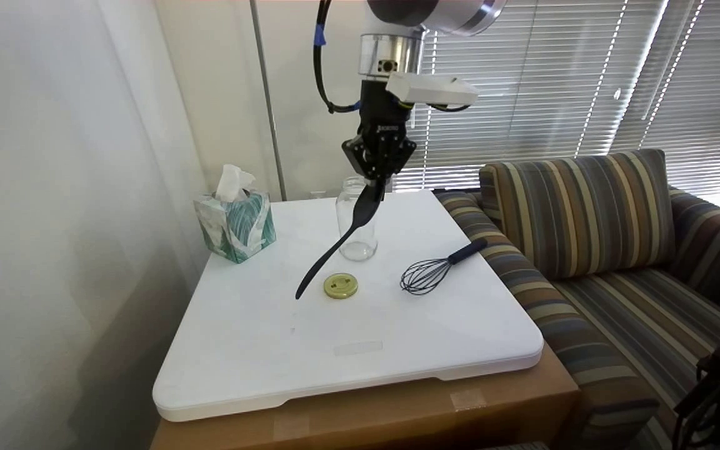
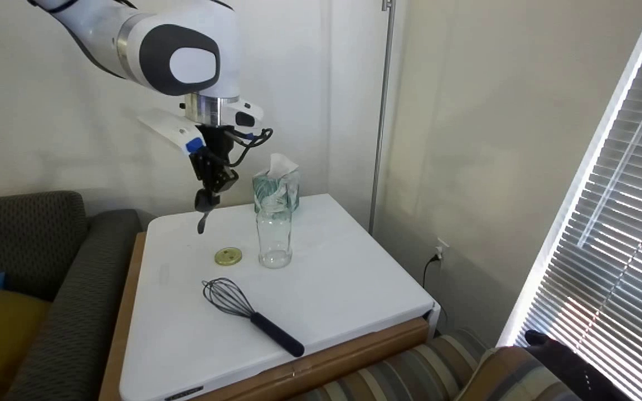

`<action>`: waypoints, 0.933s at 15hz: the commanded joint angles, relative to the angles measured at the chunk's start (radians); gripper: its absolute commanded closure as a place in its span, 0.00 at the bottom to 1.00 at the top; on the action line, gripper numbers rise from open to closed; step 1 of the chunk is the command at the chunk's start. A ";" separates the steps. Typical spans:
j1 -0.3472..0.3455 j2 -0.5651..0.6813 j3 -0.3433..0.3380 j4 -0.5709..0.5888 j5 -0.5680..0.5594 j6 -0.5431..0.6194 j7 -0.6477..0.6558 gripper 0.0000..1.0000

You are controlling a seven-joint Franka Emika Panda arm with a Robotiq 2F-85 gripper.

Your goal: Remove the spatula from the bottle and put it on the table

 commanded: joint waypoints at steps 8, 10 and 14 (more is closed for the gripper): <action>0.050 0.132 0.018 0.163 -0.027 -0.072 0.066 0.98; 0.031 0.160 0.044 0.184 0.011 -0.084 0.038 0.98; 0.030 0.185 0.048 0.190 0.037 -0.062 0.052 0.98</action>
